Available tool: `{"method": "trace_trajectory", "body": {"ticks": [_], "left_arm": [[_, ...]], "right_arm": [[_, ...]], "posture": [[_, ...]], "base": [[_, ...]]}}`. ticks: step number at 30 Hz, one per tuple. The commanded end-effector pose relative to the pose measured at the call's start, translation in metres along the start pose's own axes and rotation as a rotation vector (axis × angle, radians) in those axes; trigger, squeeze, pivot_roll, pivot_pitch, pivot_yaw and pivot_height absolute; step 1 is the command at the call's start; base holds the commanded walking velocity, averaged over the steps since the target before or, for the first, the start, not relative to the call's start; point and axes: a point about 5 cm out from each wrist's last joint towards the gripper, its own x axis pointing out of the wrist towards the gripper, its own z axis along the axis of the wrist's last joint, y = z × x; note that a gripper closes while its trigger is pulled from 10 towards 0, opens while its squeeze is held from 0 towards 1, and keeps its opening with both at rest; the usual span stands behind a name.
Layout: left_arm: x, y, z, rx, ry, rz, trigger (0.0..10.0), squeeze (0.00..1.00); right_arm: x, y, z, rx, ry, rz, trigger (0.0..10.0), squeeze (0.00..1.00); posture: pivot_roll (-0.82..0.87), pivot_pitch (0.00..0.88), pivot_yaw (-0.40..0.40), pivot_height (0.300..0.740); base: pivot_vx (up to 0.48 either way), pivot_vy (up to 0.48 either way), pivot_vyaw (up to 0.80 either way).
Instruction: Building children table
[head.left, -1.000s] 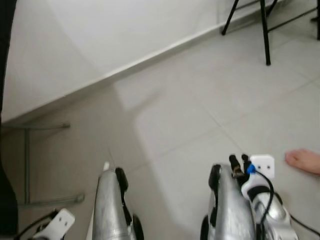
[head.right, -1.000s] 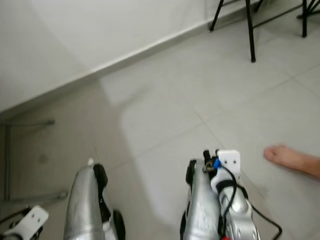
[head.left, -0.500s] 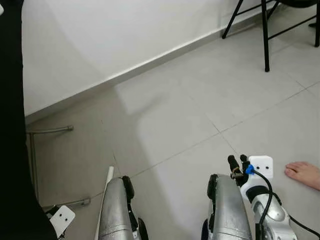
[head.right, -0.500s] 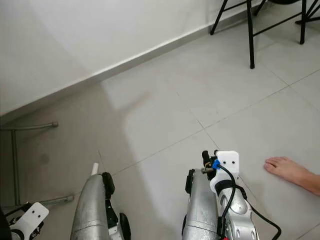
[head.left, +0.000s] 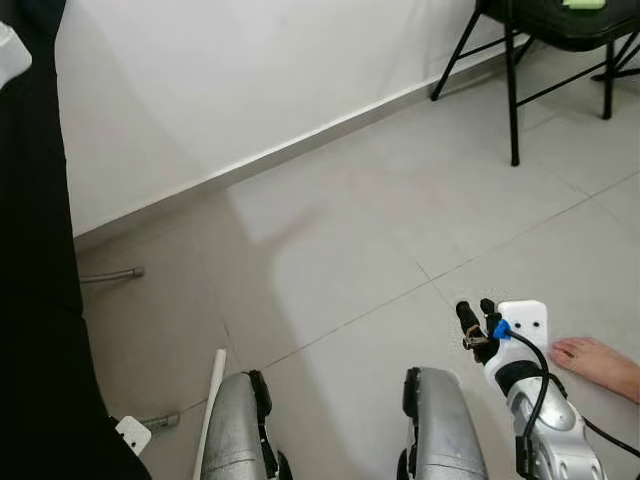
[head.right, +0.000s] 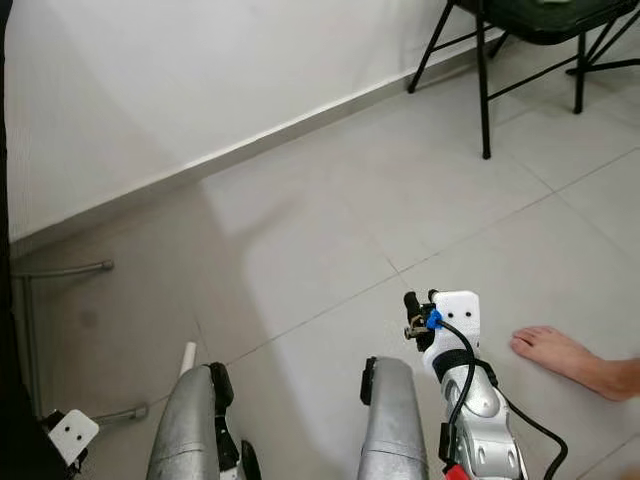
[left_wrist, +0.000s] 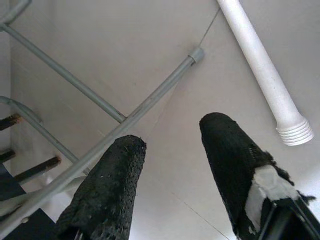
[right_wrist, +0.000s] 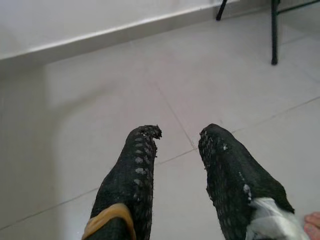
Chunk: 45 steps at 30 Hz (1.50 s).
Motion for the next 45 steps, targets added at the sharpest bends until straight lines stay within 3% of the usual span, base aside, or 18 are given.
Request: {"method": "trace_trajectory", "body": {"ticks": [1,9,16,19,28,35,41,45], "left_arm": [[-0.004,-0.010,-0.014,-0.020,0.051,-0.021,10.0,0.00],[-0.005,-0.023,-0.022,-0.054,0.103,-0.038,10.0,0.00],[-0.006,-0.040,-0.024,-0.080,0.133,-0.044,10.0,0.00],[-0.006,-0.044,-0.026,-0.097,0.146,-0.040,10.0,0.00],[-0.006,-0.046,-0.030,-0.116,0.176,-0.027,10.0,0.00],[-0.020,-0.061,-0.056,-0.102,0.290,-0.143,10.0,0.00],[-0.037,-0.066,-0.088,-0.014,0.418,-0.201,10.0,0.00],[-0.041,-0.065,-0.095,0.028,0.444,-0.203,10.0,0.00]], "right_arm": [[-0.003,0.001,-0.010,0.006,0.047,0.010,10.0,0.00],[0.006,-0.003,-0.006,-0.013,0.047,0.027,10.0,0.00],[0.026,-0.009,0.009,-0.034,0.018,0.047,10.0,0.00],[0.036,-0.008,0.016,-0.037,0.001,0.055,10.0,0.00],[0.046,-0.011,0.024,-0.044,-0.018,0.060,10.0,0.00],[0.047,-0.013,0.022,-0.044,-0.015,0.064,10.0,0.00],[0.047,-0.015,0.020,-0.043,-0.010,0.061,10.0,0.00],[0.048,-0.015,0.020,-0.046,-0.009,0.062,10.0,0.00]], "posture": [[0.11,0.289,0.044,0.615],[0.07,0.270,0.012,0.645],[0.05,0.213,-0.044,0.680],[0.05,0.197,-0.058,0.695],[0.03,0.171,-0.067,0.730],[0.03,0.175,-0.072,0.740],[0.04,0.178,-0.079,0.740],[0.04,0.177,-0.083,0.740]], "base": [[0.000,0.000,0.00],[0.000,0.000,0.00],[0.000,0.000,0.00],[0.000,0.000,0.00],[0.000,0.000,0.00],[0.000,0.000,0.00],[0.000,0.000,0.00],[0.000,0.000,0.00]]}}
